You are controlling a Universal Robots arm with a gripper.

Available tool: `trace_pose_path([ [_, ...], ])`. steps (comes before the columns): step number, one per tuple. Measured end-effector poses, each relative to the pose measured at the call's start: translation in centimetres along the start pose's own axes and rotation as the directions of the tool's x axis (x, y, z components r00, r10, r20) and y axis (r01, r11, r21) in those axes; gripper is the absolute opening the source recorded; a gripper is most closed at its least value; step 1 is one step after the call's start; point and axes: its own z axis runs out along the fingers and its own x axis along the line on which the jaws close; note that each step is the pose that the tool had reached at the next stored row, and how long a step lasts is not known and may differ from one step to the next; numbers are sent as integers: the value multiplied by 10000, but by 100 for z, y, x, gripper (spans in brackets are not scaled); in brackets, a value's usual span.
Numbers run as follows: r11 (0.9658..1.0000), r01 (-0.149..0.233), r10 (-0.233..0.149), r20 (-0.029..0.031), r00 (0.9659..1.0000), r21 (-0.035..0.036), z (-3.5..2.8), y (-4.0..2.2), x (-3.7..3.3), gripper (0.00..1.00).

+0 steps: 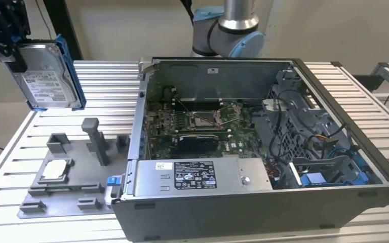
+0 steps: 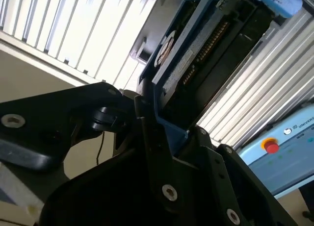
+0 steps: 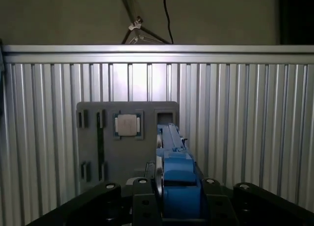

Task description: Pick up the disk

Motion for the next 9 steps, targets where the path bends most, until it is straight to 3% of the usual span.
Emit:
trace_pose_path([
  [9, 10000, 0, 0, 0, 10000, 0, -410, -2, -1, 0],
])
